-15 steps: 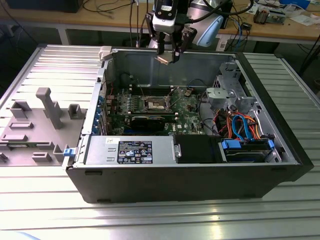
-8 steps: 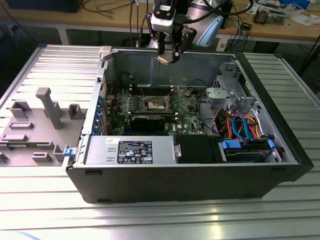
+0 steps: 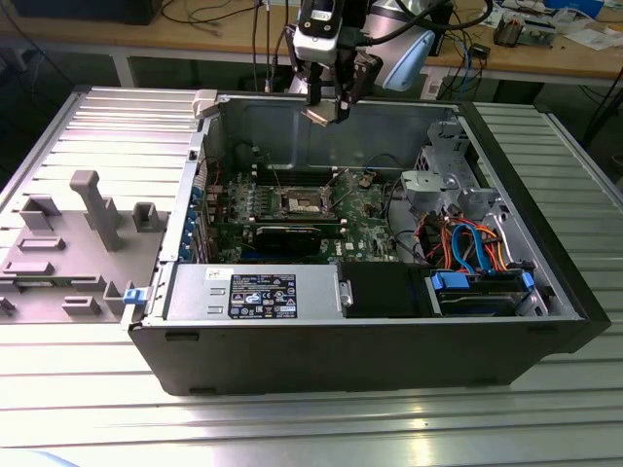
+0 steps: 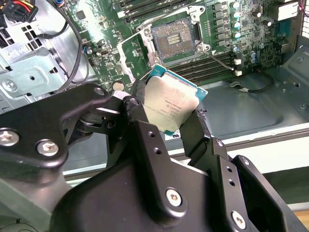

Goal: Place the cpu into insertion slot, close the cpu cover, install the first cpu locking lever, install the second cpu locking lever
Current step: 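Place the cpu into insertion slot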

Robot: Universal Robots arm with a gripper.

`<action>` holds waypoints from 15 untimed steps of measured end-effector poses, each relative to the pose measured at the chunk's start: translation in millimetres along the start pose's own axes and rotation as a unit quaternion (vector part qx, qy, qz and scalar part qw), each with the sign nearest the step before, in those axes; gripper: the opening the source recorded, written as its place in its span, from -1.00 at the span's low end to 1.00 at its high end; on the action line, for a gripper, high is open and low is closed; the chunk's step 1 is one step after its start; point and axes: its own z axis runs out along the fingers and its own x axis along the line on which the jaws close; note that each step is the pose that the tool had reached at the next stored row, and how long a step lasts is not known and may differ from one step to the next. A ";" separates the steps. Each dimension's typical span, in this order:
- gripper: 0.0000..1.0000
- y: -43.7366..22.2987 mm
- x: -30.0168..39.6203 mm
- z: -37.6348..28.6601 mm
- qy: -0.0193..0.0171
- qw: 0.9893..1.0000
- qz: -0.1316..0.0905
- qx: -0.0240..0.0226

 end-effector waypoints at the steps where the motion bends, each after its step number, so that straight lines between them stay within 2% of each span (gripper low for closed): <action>1: 0.07 0.0 0.0 0.1 0.000 1.000 0.005 0.000; 5: 0.07 0.0 0.0 0.3 -0.001 1.000 0.012 0.000; 15: 0.07 0.0 0.0 0.3 -0.001 1.000 0.012 0.000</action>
